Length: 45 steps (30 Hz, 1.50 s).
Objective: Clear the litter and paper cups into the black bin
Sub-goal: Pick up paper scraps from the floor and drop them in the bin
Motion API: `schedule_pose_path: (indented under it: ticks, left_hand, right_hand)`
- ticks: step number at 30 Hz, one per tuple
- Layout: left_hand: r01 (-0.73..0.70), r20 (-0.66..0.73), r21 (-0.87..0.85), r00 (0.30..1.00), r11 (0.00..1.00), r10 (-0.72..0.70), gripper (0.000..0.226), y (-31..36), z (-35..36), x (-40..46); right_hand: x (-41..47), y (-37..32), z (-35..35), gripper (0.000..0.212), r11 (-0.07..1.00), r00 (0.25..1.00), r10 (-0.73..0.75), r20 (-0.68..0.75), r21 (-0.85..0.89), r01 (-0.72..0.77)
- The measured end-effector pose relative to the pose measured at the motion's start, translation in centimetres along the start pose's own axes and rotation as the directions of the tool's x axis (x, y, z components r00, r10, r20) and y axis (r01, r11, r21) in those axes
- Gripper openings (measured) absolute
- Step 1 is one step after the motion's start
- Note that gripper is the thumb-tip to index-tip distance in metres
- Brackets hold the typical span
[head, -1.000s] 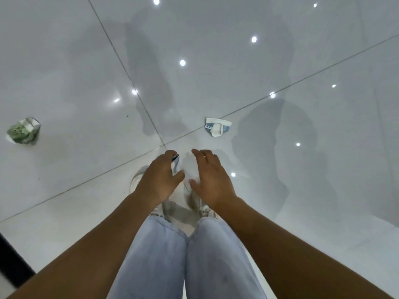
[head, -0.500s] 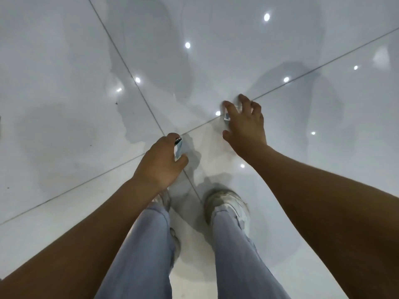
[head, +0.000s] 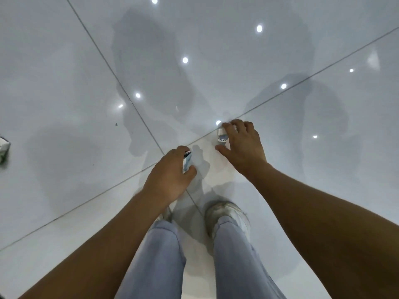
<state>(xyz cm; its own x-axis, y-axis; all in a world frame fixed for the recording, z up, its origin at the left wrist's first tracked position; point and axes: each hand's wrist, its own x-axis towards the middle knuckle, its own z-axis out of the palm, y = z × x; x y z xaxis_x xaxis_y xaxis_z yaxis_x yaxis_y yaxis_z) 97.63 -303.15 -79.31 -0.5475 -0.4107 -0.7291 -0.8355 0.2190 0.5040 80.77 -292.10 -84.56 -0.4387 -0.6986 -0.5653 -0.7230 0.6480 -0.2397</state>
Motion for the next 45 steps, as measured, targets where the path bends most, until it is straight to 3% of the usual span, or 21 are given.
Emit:
schedule_pose_path:
  ticks: [4,17,26,30,37,42,45]
  left_hand:
    - [-0.036,-0.031,0.004,0.999,0.999,0.037,0.041,-0.1,1.0,0.8]
    - [-0.002,0.012,0.06,1.0,0.998,0.001,0.042,0.5,1.6,-0.3]
    - [-0.047,0.067,0.239,0.997,0.97,0.031,0.042,11.4,-6.1,-13.4]
    - [-0.159,0.167,0.369,0.981,0.916,0.103,0.04,18.4,-11.6,-20.9]
    - [-0.446,0.314,0.558,0.894,0.7,0.319,0.039,29.4,-18.1,-30.7]
    - [-0.642,0.492,0.621,0.766,0.45,0.413,0.039,34.6,-17.9,-37.7]
    - [-0.739,0.61,0.627,0.662,0.246,0.435,0.039,36.4,-16.7,-42.4]
  right_hand:
    - [-0.3,1.1,1.1,0.067,0.995,0.999,-0.04,0.023,-0.086,0.042]
    - [-2.6,0.9,0.4,0.054,0.991,0.997,-0.07,-0.03,-0.12,0.066]
    - [-16.3,-6.2,-15.0,0.053,0.993,0.992,-0.118,0.053,-0.017,0.119]
    - [-24.2,-8.9,-24.3,0.051,0.998,0.998,-0.001,0.066,0.061,-0.004]
    - [-35.8,-11.5,-36.1,0.046,0.934,0.947,0.32,-0.031,0.18,-0.309]
    - [-44.6,-13.7,-38.1,0.046,0.77,0.82,0.57,-0.051,0.381,-0.512]
    - [-50.8,-15.3,-37.9,0.045,0.642,0.723,0.69,-0.023,0.479,-0.598]
